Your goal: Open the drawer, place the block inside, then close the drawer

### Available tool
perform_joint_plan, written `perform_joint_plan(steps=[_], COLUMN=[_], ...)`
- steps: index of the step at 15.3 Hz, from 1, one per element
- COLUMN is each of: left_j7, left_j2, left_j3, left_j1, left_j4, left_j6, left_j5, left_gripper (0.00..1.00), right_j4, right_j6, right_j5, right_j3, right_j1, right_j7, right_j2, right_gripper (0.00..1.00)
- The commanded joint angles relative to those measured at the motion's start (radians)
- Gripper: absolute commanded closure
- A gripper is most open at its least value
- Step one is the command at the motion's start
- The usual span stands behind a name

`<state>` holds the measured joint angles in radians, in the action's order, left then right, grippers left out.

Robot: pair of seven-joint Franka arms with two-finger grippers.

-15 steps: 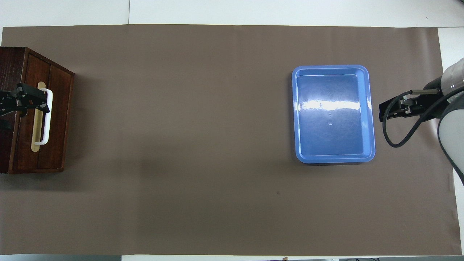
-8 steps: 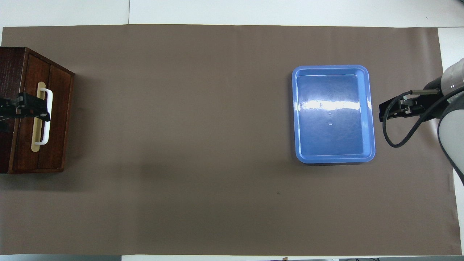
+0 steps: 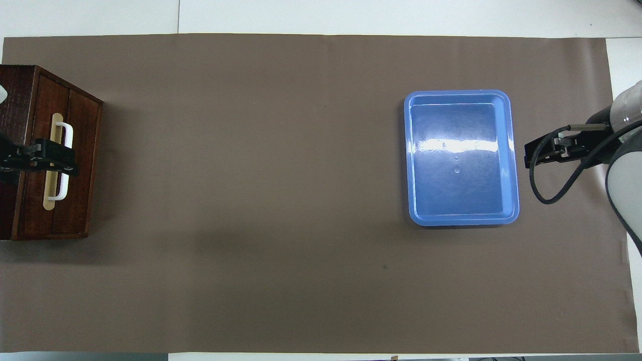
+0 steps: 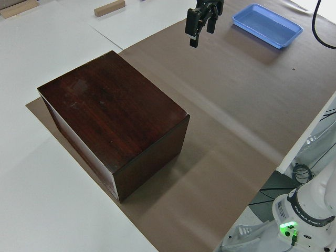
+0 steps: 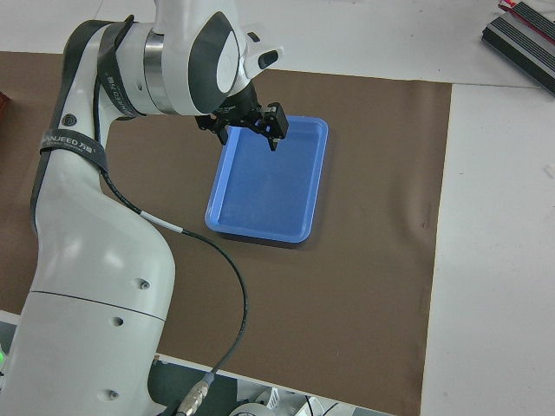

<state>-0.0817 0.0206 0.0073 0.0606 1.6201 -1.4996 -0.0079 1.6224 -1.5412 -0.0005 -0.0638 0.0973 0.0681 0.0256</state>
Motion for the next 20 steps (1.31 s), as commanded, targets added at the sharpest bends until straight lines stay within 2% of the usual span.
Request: perform_joint_plan(steps=[1,2,8,20], left_j7=[0.08,0.08,0.088,0.086], left_j2=[-0.011,-0.014,-0.01,-0.01], left_j3=[-0.01,-0.012,-0.018,-0.017], left_j1=[-0.018,-0.018,-0.008,-0.007], left_j4=[-0.048,-0.069,-0.022,-0.025], left_j6=[0.035,0.033,0.029,0.024], left_j5=[-0.026,-0.027,-0.014,-0.023], left_gripper=[0.0,0.0,0.0,0.0], right_j4=[0.016,0.016,0.016,0.016], right_j6=[0.006,0.006,0.006,0.006], right_j5=[0.017,0.017,0.019,0.019], right_j3=[0.01,0.01,0.01,0.01], right_j1=[-0.016,-0.016,-0.016,-0.016], right_j7=[0.01,0.01,0.01,0.01], right_j2=[-0.018,-0.018,-0.018,-0.018], right_gripper=[0.0,0.0,0.0,0.0])
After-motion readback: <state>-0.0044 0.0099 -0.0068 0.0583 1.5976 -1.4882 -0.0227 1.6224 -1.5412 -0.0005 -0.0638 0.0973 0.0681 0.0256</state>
